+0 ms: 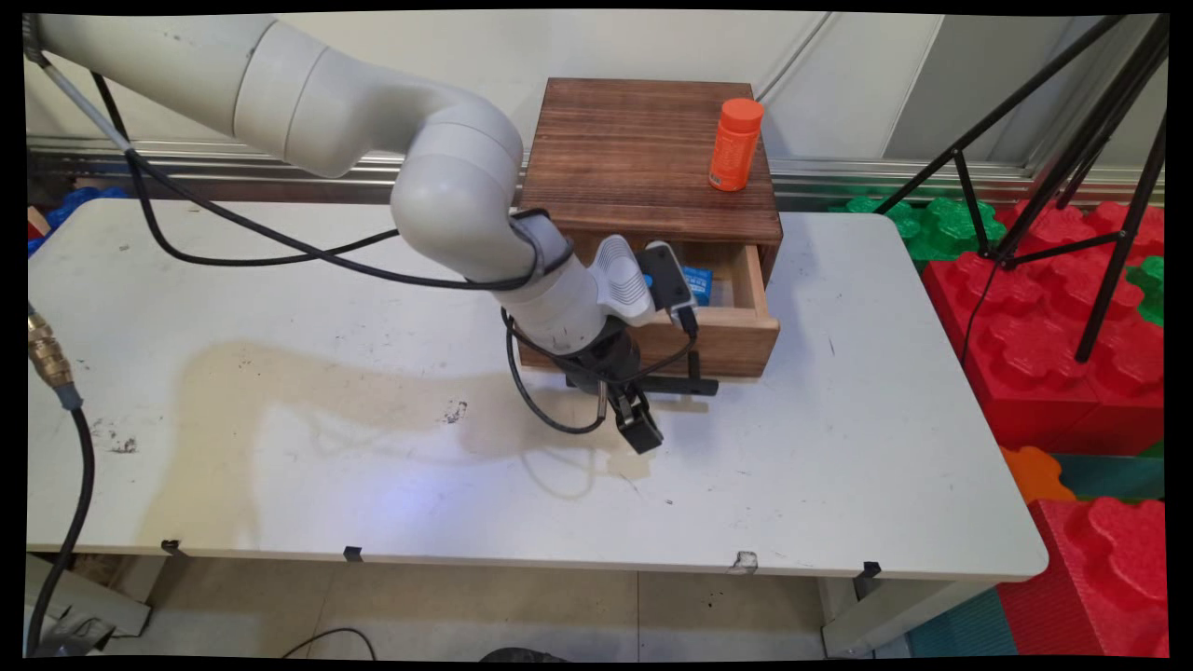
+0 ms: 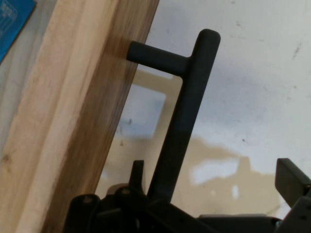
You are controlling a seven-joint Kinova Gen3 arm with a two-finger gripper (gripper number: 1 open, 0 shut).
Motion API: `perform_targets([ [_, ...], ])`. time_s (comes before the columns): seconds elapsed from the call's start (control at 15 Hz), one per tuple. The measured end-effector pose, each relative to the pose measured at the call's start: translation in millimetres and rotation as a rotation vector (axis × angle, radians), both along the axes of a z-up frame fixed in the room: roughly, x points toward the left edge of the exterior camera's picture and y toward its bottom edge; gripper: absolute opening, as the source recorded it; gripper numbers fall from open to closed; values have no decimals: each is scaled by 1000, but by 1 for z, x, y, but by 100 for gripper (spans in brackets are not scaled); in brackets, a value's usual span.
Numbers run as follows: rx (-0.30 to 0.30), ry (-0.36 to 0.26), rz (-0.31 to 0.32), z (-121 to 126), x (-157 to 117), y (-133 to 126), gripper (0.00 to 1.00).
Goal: Open the drawer
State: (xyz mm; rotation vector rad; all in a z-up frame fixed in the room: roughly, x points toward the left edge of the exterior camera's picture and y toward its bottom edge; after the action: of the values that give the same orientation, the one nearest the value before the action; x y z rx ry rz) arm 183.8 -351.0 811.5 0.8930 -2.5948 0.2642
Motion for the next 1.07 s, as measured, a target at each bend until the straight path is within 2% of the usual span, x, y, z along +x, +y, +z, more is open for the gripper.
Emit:
perform_targets([
  [1.07, 34, 6, -42, 1, -18, 38, 100],
])
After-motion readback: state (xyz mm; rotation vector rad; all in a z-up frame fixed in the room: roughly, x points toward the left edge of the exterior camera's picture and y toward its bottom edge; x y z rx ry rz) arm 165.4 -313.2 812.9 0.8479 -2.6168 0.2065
